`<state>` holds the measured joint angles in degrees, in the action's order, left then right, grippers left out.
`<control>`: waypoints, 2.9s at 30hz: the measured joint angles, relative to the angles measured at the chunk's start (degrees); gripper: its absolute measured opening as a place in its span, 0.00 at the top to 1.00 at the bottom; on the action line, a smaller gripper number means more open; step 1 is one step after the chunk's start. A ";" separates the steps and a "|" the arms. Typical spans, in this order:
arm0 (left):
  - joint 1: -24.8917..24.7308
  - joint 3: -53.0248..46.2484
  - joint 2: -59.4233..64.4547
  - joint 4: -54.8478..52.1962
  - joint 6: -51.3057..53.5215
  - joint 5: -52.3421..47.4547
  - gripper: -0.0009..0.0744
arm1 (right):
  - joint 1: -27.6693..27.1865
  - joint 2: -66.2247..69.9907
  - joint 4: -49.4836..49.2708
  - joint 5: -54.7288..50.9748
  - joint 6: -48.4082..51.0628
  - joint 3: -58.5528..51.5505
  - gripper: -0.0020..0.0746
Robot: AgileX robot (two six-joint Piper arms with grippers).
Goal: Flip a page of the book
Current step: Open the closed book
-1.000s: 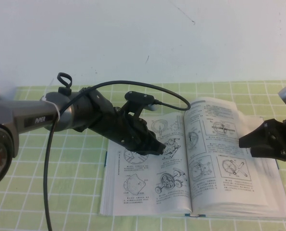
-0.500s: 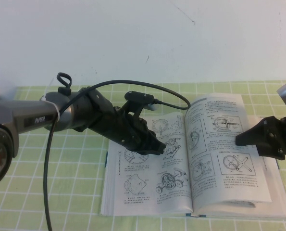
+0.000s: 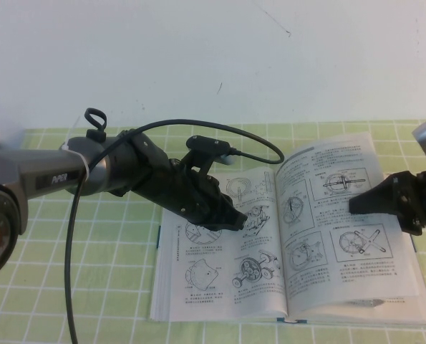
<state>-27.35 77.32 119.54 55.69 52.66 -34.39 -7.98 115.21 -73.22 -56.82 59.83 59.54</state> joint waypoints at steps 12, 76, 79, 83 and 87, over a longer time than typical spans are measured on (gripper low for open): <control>0.00 0.00 0.00 0.00 0.45 0.00 0.99 | 0.09 0.00 8.90 -3.51 -3.28 6.51 0.39; 0.00 0.14 0.00 0.48 2.06 -0.43 0.99 | 0.23 3.35 33.36 -4.83 -18.81 14.21 0.49; 0.00 0.14 0.00 0.48 2.10 -0.43 0.99 | 0.23 3.35 33.24 -4.59 -18.90 14.21 0.55; 0.00 0.14 0.00 0.48 2.20 -0.43 0.99 | 0.23 3.35 32.65 -4.26 -18.90 14.21 0.58; 0.00 0.14 0.00 0.48 2.45 -0.43 0.99 | 0.23 3.35 32.78 -4.12 -18.90 14.21 0.59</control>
<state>-27.35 77.45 119.54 56.17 55.11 -34.82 -7.75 118.56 -40.44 -60.95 40.93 73.75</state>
